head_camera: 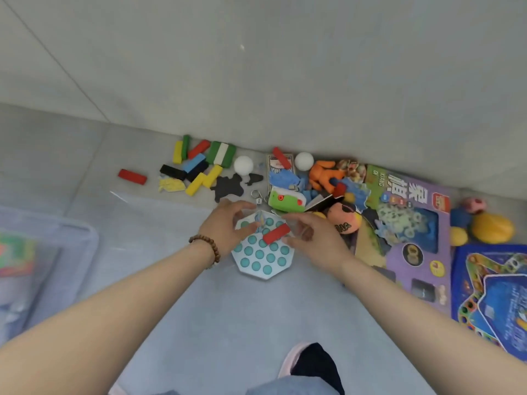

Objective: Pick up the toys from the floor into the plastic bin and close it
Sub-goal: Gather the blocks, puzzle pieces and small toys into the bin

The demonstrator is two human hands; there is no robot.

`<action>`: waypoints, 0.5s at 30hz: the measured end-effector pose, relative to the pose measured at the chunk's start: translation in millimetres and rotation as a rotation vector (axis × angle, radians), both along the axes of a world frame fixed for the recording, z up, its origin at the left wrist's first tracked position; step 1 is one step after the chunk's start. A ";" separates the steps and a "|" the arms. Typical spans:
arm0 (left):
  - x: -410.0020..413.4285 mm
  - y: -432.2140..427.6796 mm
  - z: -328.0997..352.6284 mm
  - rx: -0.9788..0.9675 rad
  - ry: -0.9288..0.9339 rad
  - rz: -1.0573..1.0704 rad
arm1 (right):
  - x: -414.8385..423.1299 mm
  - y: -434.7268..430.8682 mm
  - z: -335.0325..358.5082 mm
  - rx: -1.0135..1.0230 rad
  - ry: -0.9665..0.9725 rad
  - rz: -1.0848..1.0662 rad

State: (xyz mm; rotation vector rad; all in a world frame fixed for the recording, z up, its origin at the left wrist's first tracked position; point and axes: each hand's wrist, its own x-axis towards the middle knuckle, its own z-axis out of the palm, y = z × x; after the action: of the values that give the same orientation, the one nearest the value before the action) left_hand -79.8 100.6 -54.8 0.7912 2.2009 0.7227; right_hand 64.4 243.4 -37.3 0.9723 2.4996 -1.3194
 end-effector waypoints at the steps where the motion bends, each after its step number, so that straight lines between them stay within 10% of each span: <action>1: 1.6 1.7 -2.7 0.010 0.010 0.000 | -1.9 -0.8 -2.7 0.038 -0.005 0.030; 10: 9.2 7.3 -11.6 0.112 0.190 0.006 | 0.3 -4.4 -9.2 0.206 0.010 0.084; 15: 11.9 5.2 -3.7 0.116 0.085 0.087 | 5.8 -5.7 -3.9 -0.022 0.100 -0.217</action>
State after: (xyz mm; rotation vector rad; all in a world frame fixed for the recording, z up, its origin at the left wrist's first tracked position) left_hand -67.9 105.9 -58.5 0.8011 2.2983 0.8806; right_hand 70.2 237.8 -41.1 1.2310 2.5032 -1.4880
